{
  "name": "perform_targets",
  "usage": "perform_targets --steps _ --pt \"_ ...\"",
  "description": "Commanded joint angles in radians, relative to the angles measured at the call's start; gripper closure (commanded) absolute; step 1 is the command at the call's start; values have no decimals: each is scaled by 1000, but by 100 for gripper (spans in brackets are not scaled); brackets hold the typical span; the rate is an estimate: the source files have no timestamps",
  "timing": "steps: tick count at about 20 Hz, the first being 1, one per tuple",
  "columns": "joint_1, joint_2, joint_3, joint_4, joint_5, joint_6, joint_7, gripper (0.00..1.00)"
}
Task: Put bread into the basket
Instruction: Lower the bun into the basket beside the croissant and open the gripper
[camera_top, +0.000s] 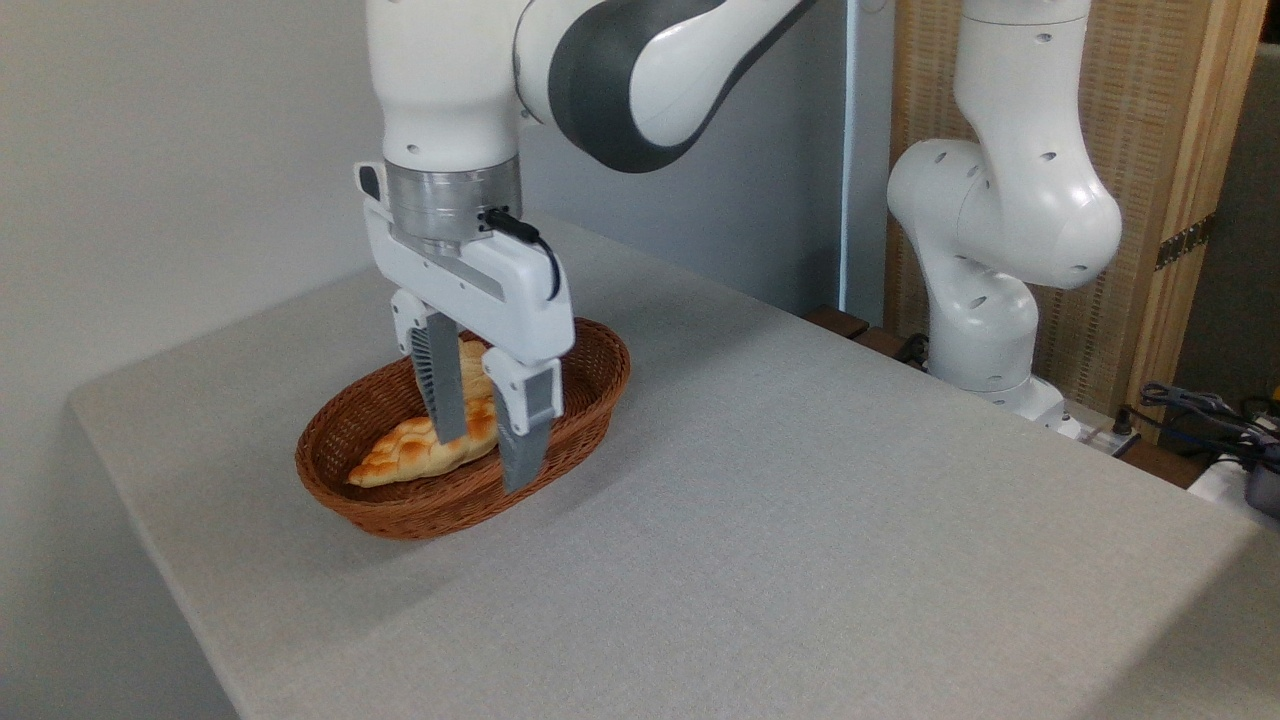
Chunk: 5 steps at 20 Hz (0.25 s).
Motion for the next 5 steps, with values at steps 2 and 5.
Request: perform_targets --steps 2,5 --pt "-11 -18 68 8 16 -67 38 0" --pt "-10 -15 68 9 16 -67 50 0"
